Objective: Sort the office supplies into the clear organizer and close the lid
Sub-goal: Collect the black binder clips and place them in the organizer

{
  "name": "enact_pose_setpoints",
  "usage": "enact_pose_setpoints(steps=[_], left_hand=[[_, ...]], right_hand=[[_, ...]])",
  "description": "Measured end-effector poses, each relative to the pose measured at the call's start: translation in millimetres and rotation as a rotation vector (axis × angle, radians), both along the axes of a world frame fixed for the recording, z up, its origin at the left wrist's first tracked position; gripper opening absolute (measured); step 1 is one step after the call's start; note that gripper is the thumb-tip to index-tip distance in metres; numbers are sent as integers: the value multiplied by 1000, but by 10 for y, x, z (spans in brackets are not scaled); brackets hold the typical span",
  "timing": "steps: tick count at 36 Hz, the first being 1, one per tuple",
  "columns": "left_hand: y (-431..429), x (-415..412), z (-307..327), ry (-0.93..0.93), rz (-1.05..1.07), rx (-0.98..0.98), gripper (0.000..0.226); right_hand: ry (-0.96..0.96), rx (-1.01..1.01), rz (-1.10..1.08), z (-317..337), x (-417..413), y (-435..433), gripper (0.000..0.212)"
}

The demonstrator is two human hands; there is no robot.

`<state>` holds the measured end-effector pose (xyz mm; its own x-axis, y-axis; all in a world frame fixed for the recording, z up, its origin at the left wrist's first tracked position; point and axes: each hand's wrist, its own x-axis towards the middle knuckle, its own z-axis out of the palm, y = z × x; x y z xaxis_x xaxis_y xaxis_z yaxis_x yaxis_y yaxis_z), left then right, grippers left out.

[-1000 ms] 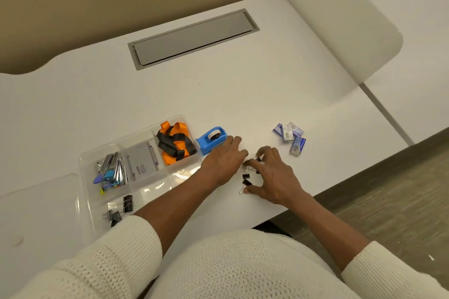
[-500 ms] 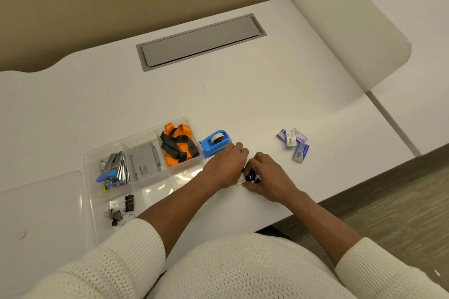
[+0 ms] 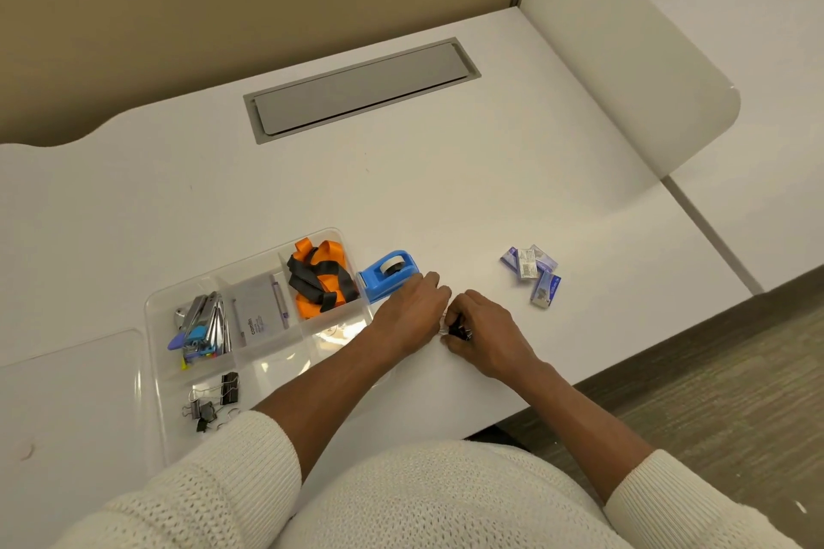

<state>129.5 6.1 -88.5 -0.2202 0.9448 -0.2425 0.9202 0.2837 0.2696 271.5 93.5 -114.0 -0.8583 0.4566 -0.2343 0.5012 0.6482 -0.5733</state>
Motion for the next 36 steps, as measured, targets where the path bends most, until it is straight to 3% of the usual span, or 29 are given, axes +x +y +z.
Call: enact_pose_setpoints(steps=[10,17,36], left_hand=[[-2,4,5,-41,138,-14,13],[-50,20,27,-113,205,23,9],[-538,-73,624,-398,590,350,11]], right_hand=[[84,-33,-175,13,66,44,24],[24,-28,-223,37,22,66,24],[-142,-42,-187,179,-190,23,17]])
